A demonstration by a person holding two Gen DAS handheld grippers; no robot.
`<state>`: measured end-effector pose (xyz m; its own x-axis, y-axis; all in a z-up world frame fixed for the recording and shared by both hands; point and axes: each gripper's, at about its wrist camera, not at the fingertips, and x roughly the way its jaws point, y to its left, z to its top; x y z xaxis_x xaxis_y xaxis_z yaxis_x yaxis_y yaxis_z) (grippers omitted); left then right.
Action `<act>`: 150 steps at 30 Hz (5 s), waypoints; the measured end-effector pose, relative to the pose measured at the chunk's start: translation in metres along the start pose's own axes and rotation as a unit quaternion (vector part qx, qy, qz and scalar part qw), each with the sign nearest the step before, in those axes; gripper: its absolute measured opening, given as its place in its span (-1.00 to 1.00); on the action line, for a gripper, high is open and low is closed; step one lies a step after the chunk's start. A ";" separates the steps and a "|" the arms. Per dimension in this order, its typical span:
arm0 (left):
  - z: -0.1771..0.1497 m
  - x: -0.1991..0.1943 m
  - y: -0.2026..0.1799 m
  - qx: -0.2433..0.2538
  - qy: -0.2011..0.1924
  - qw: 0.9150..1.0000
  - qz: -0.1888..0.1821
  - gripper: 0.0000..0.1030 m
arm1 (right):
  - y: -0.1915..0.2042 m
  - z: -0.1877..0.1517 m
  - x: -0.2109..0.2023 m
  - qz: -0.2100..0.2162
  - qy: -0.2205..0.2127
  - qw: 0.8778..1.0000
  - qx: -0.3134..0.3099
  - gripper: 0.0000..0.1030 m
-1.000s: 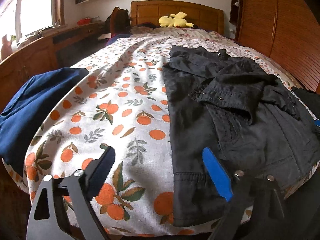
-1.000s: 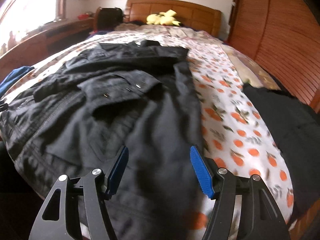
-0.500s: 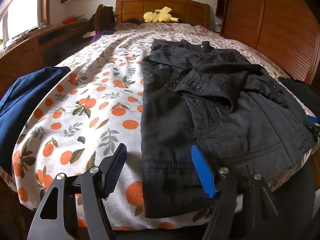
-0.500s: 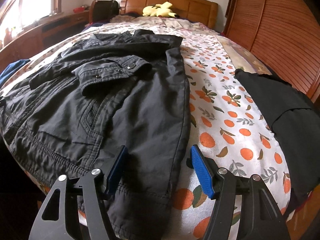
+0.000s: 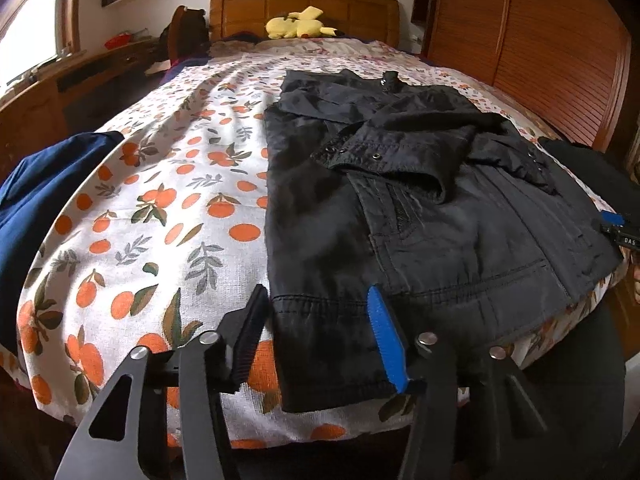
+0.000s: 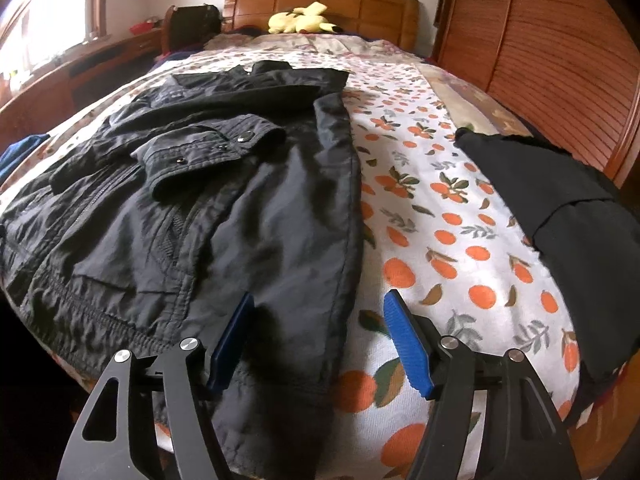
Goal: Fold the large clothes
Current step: 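Move both open grippers to the hem of the folded jacket, then grasp the hem with both grippers and lift it toward the collar, then lay the hem over the collar and open both grippers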
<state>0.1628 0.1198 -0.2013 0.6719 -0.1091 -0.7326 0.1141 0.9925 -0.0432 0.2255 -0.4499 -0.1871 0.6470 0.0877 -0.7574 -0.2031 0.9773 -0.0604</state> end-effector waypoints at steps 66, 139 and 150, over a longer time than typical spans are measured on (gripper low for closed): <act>0.127 -0.217 -0.064 0.006 -0.210 0.977 -0.035 -0.92 | -0.030 0.068 -0.229 0.093 -0.233 0.967 -0.031 -0.85; 0.176 0.017 -0.062 0.017 -0.151 0.988 -0.010 0.95 | 0.063 0.201 0.072 0.096 -0.068 0.990 -0.076 0.05; 0.152 0.002 -0.072 0.015 -0.150 0.988 -0.033 0.95 | 0.128 0.212 0.121 0.127 0.014 0.987 -0.101 -0.32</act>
<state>0.2674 0.0402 -0.0963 0.8483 -0.1899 -0.4943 0.1835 0.9811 -0.0619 0.4335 -0.2729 -0.1485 0.5362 0.3169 -0.7823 -0.5011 0.8654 0.0070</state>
